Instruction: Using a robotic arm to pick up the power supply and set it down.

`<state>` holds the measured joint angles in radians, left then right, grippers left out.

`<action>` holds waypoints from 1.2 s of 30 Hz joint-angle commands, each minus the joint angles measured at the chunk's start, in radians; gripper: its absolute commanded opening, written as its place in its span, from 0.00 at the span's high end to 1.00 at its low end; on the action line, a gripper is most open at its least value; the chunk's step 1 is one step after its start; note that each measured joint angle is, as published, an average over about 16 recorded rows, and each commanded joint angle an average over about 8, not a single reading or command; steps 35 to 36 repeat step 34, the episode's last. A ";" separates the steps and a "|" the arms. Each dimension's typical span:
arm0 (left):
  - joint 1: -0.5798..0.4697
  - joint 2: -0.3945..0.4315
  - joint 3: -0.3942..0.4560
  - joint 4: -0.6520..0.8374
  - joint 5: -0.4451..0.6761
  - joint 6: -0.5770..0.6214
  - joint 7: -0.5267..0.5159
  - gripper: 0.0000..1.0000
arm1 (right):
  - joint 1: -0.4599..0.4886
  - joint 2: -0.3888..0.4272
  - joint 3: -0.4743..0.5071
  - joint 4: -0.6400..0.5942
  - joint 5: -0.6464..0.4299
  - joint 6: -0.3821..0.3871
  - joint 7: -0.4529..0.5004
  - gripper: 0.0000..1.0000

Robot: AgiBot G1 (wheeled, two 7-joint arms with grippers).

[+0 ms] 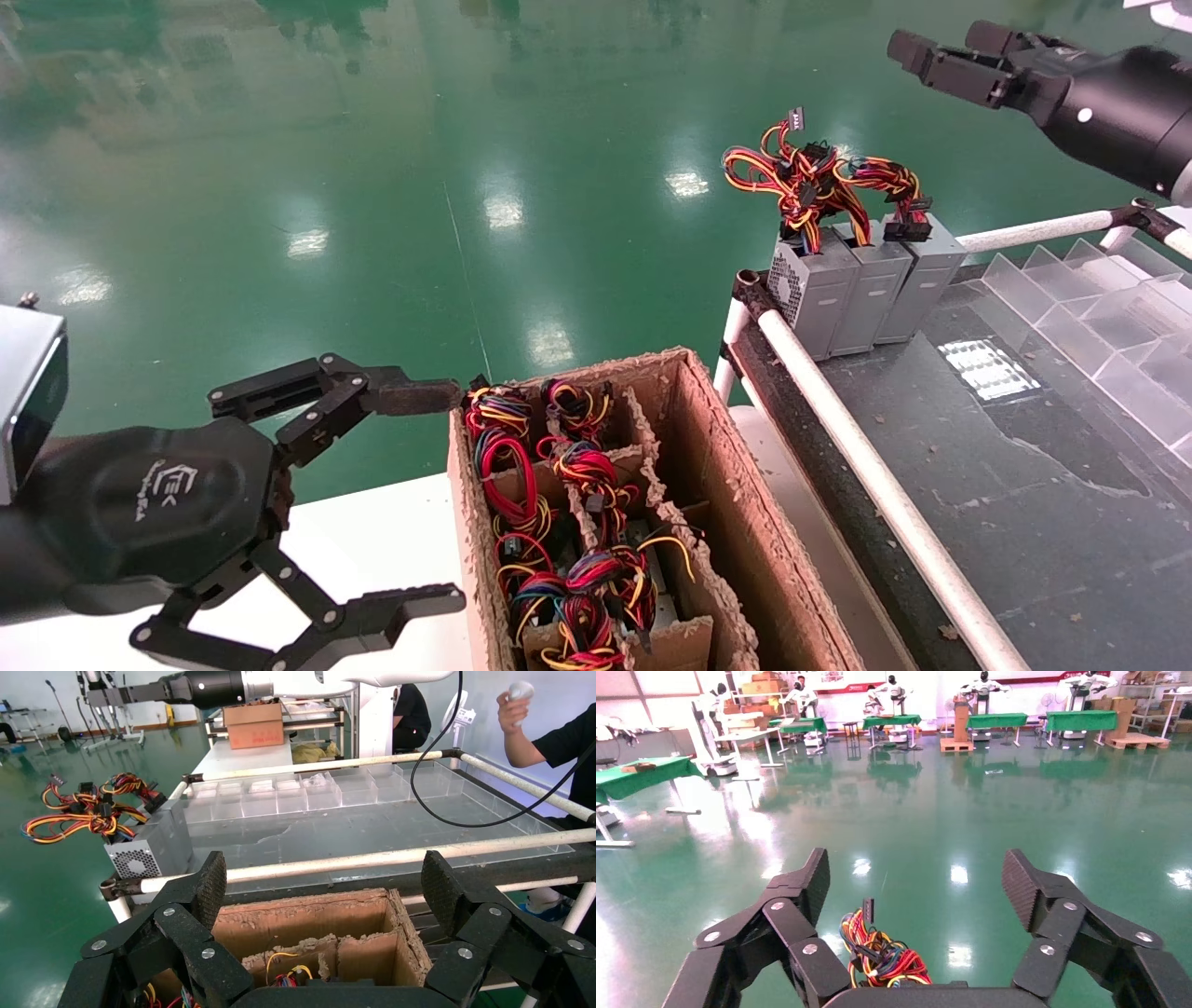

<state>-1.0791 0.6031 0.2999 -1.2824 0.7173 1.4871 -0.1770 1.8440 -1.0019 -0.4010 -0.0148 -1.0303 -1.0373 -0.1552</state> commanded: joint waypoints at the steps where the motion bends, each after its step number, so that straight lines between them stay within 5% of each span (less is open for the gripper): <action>1: 0.000 0.000 0.000 0.000 0.000 0.000 0.000 0.00 | -0.003 0.006 0.015 -0.005 0.022 -0.025 0.024 0.00; 31: -0.001 0.000 0.002 0.001 -0.001 0.000 0.001 0.00 | -0.388 0.200 0.070 0.649 0.164 -0.245 0.186 0.00; 36: -0.001 0.000 0.002 0.001 -0.001 0.000 0.001 0.00 | -0.408 0.210 0.073 0.683 0.171 -0.256 0.194 0.00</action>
